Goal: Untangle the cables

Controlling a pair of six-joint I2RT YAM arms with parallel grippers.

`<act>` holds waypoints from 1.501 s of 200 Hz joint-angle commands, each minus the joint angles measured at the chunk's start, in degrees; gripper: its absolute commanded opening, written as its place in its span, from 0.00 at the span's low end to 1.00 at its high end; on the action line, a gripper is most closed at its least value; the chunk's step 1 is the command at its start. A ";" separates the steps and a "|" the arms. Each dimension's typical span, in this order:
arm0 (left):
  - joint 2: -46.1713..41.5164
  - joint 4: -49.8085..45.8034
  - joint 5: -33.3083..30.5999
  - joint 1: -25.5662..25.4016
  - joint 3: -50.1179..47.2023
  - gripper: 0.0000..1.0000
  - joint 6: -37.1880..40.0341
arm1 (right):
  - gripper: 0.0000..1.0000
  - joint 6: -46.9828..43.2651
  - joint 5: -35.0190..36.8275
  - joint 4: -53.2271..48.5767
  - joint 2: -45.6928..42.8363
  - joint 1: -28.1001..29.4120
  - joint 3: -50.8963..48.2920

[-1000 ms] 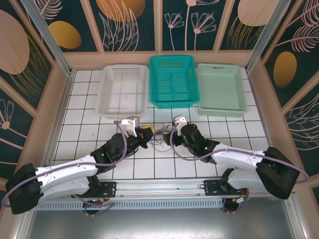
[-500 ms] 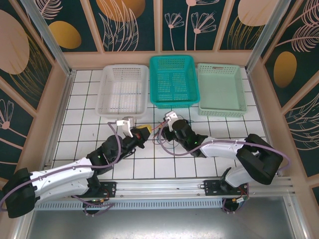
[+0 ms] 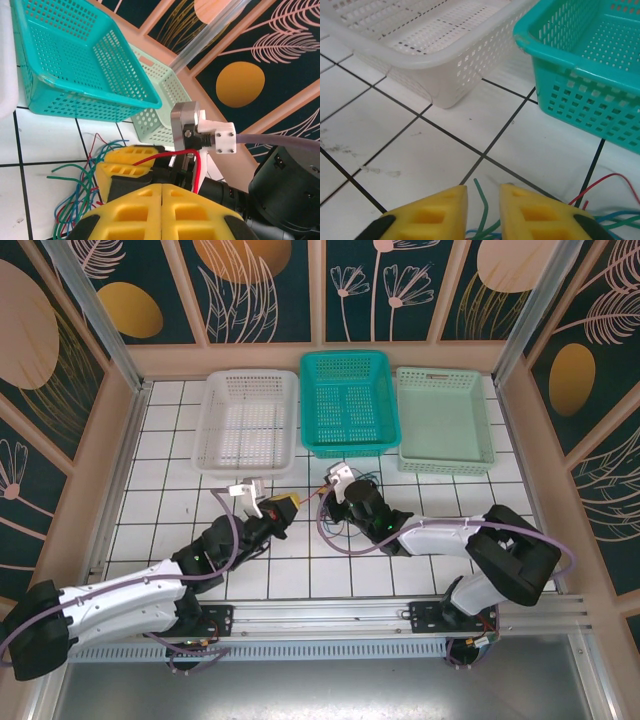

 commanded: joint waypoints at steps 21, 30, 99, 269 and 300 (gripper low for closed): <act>-6.94 -9.42 -5.79 0.60 4.05 0.00 1.93 | 0.09 0.77 1.83 -3.88 -0.03 0.33 -1.30; -8.34 -12.45 -6.74 0.61 5.72 0.00 2.87 | 0.08 0.88 2.36 -5.23 0.05 0.40 -1.48; -6.04 -25.08 -12.35 0.72 15.55 0.00 8.97 | 0.00 -2.11 2.45 -10.52 3.61 3.46 -0.71; 7.18 -23.58 -4.25 0.67 16.24 0.76 24.29 | 0.00 12.85 -20.25 -29.58 -4.55 -9.16 11.20; 10.91 -20.14 -0.89 0.72 14.42 0.70 22.36 | 0.00 12.75 -19.84 -30.95 -6.26 -9.34 11.25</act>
